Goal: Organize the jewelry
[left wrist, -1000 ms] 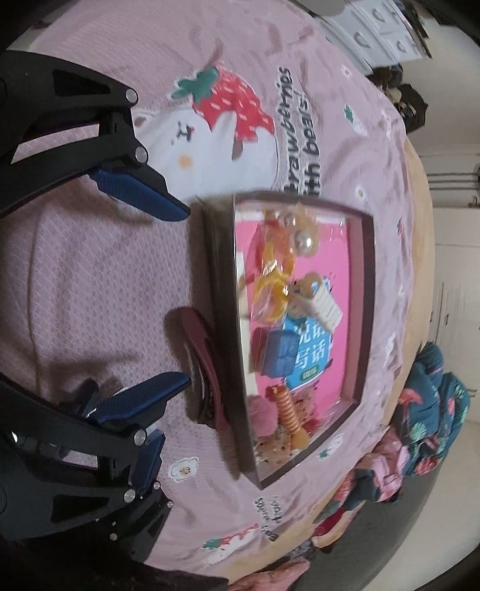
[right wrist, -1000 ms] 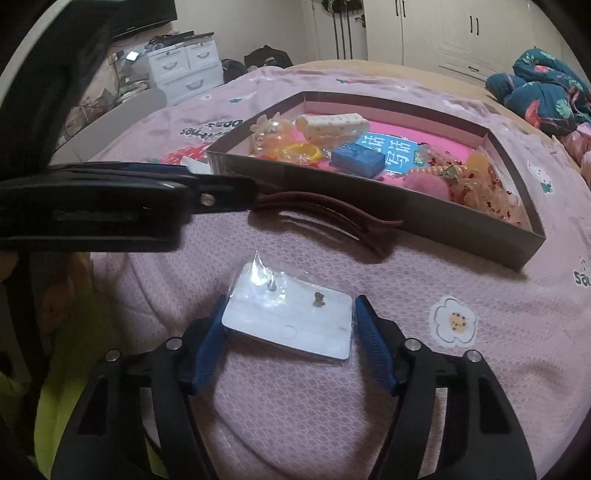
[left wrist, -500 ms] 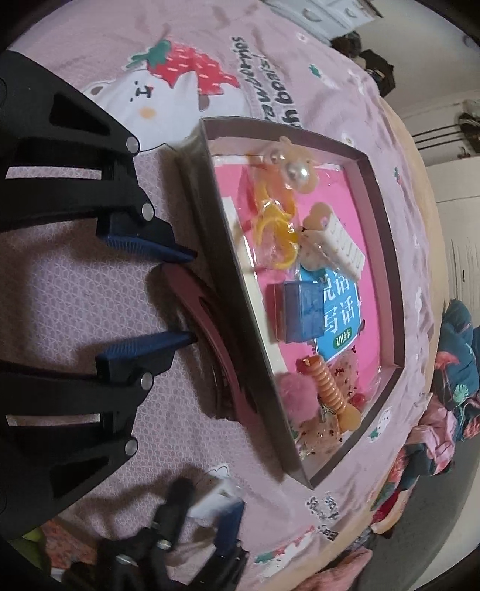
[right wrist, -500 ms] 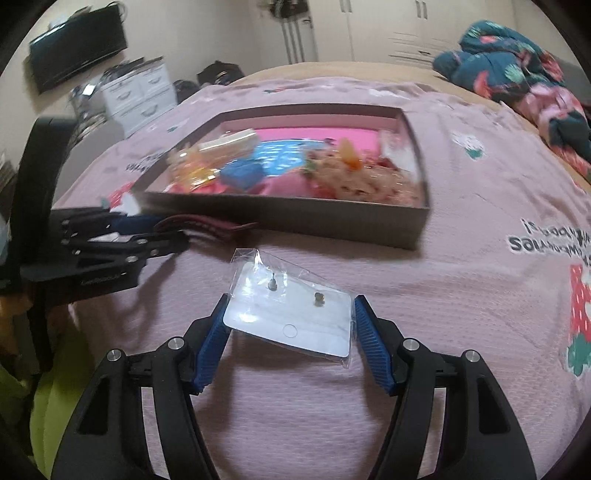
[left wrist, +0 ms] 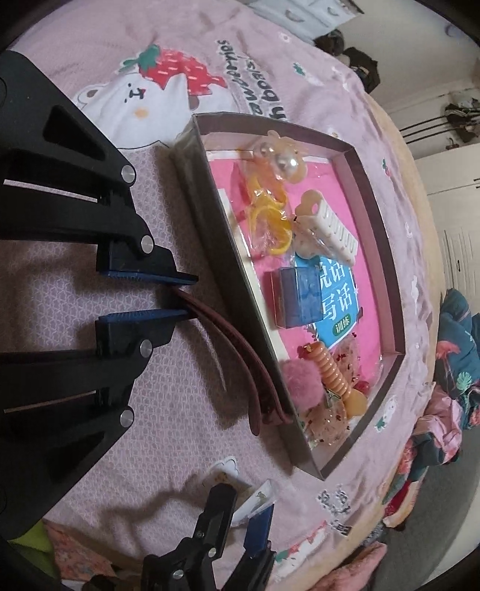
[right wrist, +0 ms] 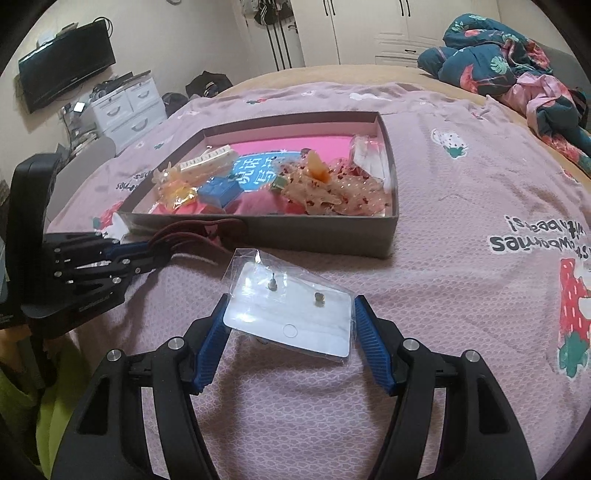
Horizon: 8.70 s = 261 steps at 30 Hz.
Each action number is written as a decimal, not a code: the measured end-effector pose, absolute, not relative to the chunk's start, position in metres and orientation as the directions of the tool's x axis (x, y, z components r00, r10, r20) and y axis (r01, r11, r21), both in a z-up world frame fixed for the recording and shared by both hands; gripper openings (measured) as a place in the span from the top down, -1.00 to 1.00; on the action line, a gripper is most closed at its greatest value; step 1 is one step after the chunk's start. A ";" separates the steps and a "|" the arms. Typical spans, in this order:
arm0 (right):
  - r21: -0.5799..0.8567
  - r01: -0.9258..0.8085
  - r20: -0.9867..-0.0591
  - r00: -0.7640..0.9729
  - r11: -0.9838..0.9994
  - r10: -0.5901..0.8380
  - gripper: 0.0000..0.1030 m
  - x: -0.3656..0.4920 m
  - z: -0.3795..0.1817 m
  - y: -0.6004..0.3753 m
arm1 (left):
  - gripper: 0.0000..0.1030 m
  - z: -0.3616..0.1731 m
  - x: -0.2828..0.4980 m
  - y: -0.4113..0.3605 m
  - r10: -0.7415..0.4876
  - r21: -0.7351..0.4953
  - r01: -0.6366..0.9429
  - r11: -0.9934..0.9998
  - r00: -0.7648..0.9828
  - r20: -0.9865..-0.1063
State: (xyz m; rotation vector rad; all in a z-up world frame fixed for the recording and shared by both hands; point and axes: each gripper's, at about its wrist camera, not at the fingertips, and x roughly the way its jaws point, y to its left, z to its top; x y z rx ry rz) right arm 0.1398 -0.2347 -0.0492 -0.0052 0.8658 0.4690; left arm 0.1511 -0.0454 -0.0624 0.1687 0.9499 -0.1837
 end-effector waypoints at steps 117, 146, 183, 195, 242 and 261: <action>0.002 -0.503 -0.696 0.620 0.864 0.362 -0.74 0.193 -0.013 -0.184 | 0.95 -0.029 0.207 -0.004 -0.150 -0.137 0.069 0.988 0.638 -0.755; 0.093 -0.343 -0.610 0.722 0.935 0.326 -0.92 0.128 0.024 -0.242 | -0.82 0.025 0.113 -0.008 -0.119 -0.143 0.032 0.989 0.744 -0.658; 0.110 -0.357 -0.603 0.718 0.928 0.348 -0.92 0.077 0.005 -0.230 | -0.82 0.008 0.061 -0.003 -0.084 -0.150 -0.019 0.989 0.756 -0.650; 0.111 -0.355 -0.604 0.718 0.928 0.347 -0.92 0.076 0.006 -0.230 | -0.82 0.010 0.059 -0.002 -0.087 -0.153 -0.017 0.988 0.758 -0.647; 0.113 -0.362 -0.614 0.707 0.925 0.352 -0.92 0.076 0.003 -0.228 | -0.82 0.010 0.058 0.002 -0.059 -0.131 -0.037 0.991 0.748 -0.661; 0.105 -0.356 -0.611 0.713 0.928 0.343 -0.92 0.078 0.005 -0.232 | -0.82 0.003 0.063 0.003 -0.023 -0.108 -0.069 0.992 0.731 -0.682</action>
